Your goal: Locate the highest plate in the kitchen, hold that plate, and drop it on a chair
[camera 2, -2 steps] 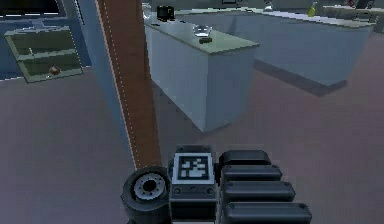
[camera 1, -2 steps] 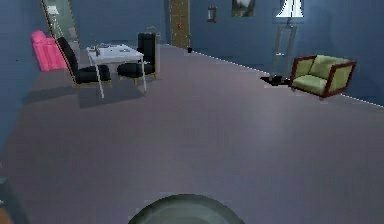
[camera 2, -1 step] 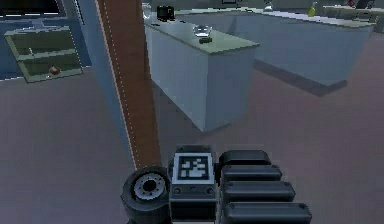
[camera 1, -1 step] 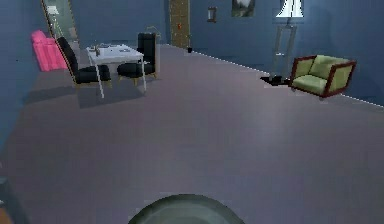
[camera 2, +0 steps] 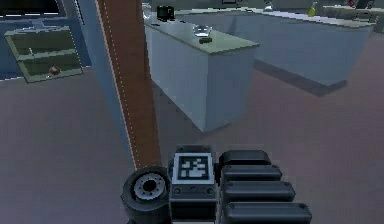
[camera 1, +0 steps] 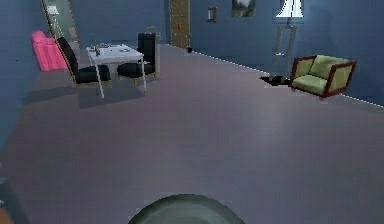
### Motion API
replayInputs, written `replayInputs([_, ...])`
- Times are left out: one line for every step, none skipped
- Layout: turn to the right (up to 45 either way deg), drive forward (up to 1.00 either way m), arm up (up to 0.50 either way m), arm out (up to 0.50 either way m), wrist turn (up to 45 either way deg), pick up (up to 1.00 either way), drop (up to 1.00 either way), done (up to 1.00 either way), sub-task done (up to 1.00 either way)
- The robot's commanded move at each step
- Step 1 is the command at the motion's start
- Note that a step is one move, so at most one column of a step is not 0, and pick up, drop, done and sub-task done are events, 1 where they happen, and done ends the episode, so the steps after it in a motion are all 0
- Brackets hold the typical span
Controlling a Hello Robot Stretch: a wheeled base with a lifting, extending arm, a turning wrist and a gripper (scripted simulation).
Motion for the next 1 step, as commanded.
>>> replayInputs([6.0, 0.00, 0.00, 0.00, 0.0, 0.00, 0.00, 0.00, 0.00])
